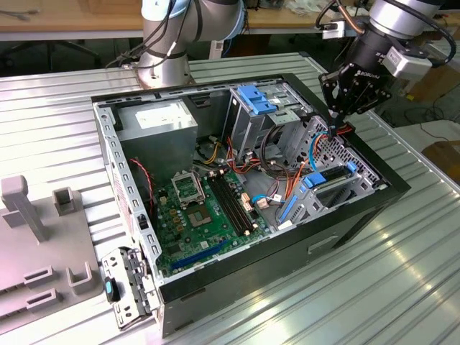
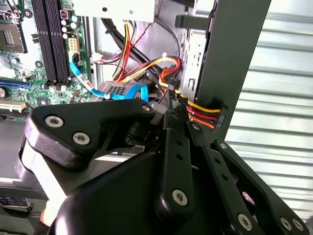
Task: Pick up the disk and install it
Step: 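Insert the first disk wire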
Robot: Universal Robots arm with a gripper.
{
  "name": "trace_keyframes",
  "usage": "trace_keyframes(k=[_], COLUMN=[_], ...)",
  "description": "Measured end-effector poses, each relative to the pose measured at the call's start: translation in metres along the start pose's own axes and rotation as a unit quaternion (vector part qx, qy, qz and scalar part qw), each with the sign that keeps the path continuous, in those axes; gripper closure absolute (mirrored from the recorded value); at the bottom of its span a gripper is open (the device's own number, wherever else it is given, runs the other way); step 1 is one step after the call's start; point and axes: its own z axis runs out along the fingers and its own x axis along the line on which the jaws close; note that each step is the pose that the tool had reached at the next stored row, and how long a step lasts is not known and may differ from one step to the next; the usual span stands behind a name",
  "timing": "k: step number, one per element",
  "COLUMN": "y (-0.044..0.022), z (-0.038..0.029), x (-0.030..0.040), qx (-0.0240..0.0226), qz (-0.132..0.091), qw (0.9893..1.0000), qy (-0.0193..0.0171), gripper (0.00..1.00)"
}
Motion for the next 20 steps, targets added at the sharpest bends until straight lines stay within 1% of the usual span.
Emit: trace_keyframes(k=[2, 3, 6, 8, 12, 16, 18, 19, 20], y=[-0.0048, -0.0061, -0.0085, -0.0104, -0.0115, -0.0139, -0.0139, -0.0139, -0.0139], z=[0.0000, -0.0001, -0.0001, -0.0002, -0.0003, -0.0004, -0.0004, -0.0005, -0.0019], x=[-0.0013, -0.0016, 0.0023, 0.0062, 0.0084, 0.0134, 0.0137, 0.0137, 0.0137], qx=[-0.0001, -0.0002, -0.0003, -0.0003, -0.0005, -0.0007, -0.0010, -0.0012, -0.0012], qz=[-0.007, -0.009, -0.016, -0.024, -0.030, -0.042, -0.059, -0.071, -0.075], qw=[1.0000, 1.0000, 0.9999, 0.9997, 0.9995, 0.9991, 0.9983, 0.9975, 0.9972], qy=[0.0001, 0.0001, 0.0002, 0.0003, 0.0004, 0.0006, 0.0009, 0.0010, 0.0011], gripper=[0.89, 0.89, 0.89, 0.89, 0.89, 0.89, 0.89, 0.89, 0.89])
